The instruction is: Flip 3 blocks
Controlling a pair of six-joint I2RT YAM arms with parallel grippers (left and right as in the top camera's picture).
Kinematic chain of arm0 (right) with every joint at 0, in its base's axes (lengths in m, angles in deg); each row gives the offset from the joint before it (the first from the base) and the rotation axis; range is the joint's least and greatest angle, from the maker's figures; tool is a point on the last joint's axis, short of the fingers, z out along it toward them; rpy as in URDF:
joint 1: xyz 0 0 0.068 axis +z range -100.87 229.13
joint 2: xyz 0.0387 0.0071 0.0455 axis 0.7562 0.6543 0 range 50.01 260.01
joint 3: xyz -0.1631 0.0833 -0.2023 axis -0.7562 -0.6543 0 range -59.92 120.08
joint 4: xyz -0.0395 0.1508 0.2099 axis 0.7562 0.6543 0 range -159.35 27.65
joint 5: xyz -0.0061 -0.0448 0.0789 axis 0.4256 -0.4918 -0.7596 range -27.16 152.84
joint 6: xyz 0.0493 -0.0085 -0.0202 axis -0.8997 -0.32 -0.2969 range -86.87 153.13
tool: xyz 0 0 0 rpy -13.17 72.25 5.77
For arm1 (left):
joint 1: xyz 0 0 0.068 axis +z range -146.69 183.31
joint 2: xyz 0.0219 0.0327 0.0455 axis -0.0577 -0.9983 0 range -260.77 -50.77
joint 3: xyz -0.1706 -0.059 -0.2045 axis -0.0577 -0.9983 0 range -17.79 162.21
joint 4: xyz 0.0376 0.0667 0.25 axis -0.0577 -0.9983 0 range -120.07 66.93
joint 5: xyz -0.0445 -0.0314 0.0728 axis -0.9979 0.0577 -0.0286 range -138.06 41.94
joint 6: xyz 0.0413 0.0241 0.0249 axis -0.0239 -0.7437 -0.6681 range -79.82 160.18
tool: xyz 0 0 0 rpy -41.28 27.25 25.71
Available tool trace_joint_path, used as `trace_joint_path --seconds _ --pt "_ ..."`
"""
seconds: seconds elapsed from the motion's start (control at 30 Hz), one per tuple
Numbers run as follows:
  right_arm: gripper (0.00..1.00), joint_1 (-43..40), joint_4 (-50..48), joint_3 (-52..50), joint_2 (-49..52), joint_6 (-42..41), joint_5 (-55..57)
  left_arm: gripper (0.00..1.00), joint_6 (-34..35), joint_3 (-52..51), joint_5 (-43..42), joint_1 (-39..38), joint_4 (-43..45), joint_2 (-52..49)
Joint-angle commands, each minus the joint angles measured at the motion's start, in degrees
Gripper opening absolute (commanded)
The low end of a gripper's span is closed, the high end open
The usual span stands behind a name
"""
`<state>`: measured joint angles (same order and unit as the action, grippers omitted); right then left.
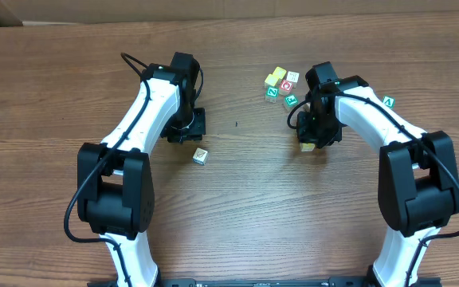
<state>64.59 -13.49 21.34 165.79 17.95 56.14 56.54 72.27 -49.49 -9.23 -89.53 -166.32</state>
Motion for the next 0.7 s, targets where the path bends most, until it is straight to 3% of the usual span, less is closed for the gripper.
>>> trace_joint_path --seconds 0.0,0.33,0.67 --pt "0.26 0.35 1.75 -0.26 -0.37 0.20 -2.62 0.35 0.35 0.83 0.55 -0.26 -0.57 -1.03" --pt "0.26 5.73 6.47 -0.26 -0.37 -6.58 -2.64 0.36 1.05 0.83 2.84 0.02 -1.84 -1.03" --pt "0.30 16.02 7.93 -0.26 -0.37 -10.56 -7.54 0.44 1.55 0.83 2.54 5.25 -3.85 -1.03"
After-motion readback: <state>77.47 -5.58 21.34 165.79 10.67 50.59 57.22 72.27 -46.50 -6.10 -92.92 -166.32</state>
